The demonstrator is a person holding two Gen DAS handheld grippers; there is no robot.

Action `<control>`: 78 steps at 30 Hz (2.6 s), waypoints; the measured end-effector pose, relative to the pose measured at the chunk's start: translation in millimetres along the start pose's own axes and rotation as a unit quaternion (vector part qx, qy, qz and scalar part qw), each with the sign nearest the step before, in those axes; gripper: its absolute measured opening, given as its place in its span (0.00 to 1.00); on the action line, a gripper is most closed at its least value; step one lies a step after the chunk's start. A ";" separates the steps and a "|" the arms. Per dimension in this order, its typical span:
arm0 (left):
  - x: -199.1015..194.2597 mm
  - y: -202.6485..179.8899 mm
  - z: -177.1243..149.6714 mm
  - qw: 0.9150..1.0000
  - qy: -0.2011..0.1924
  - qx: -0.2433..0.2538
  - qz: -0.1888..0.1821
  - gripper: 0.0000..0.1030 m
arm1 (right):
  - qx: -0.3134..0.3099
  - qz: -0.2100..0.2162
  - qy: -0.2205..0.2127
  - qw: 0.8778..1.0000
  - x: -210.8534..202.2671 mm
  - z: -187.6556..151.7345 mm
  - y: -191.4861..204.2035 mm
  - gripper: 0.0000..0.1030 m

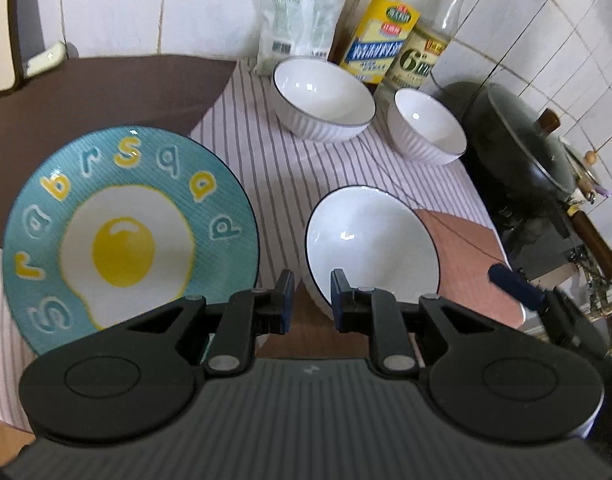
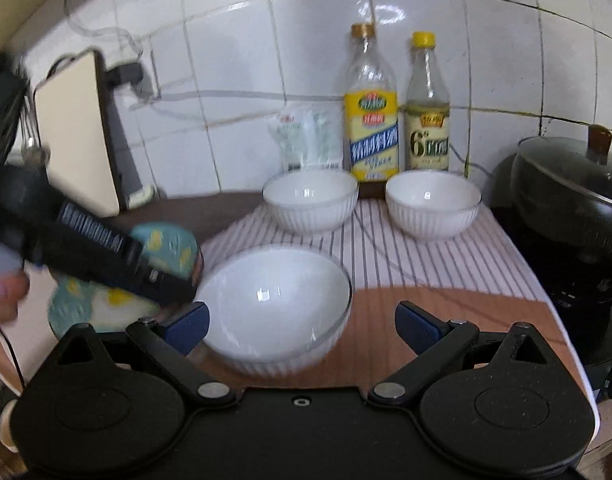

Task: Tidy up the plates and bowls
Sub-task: 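Carry the white bowl with the left gripper toward the bowls by the bottles, then lower the held bowl into the second white bowl with the left gripper, then grip the rims of both nested white bowls with the left gripper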

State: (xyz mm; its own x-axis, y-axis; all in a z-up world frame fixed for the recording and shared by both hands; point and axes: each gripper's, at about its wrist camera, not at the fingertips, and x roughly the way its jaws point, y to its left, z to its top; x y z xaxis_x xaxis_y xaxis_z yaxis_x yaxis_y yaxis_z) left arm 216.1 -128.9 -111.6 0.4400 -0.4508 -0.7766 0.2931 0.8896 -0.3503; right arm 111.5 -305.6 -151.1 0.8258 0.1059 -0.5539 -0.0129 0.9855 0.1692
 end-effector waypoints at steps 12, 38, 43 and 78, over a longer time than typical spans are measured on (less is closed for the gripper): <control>-40.9 10.2 42.4 0.996 -0.078 0.025 0.022 0.21 | 0.104 0.045 -0.008 0.994 20.8 64.4 -13.0 0.94; 103.4 32.4 135.5 0.997 -0.060 0.029 0.037 0.47 | 0.288 -0.015 0.145 0.947 196.9 97.0 -76.0 0.73; 120.3 33.7 142.2 0.999 -0.030 0.017 0.027 0.34 | 0.274 -0.026 0.150 0.949 209.0 99.5 -73.9 0.35; -1.5 -22.0 91.9 0.994 -0.056 0.084 0.029 0.13 | 0.240 0.010 0.077 0.968 79.9 104.4 -42.9 0.18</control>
State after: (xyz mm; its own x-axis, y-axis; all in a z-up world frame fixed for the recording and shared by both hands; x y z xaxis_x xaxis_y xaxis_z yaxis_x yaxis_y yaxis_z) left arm 286.9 -154.5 -54.7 0.5503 -0.4122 -0.7261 0.3981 0.8940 -0.2058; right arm 236.9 -353.3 -117.5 0.7335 0.1797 -0.6554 0.2657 0.8119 0.5199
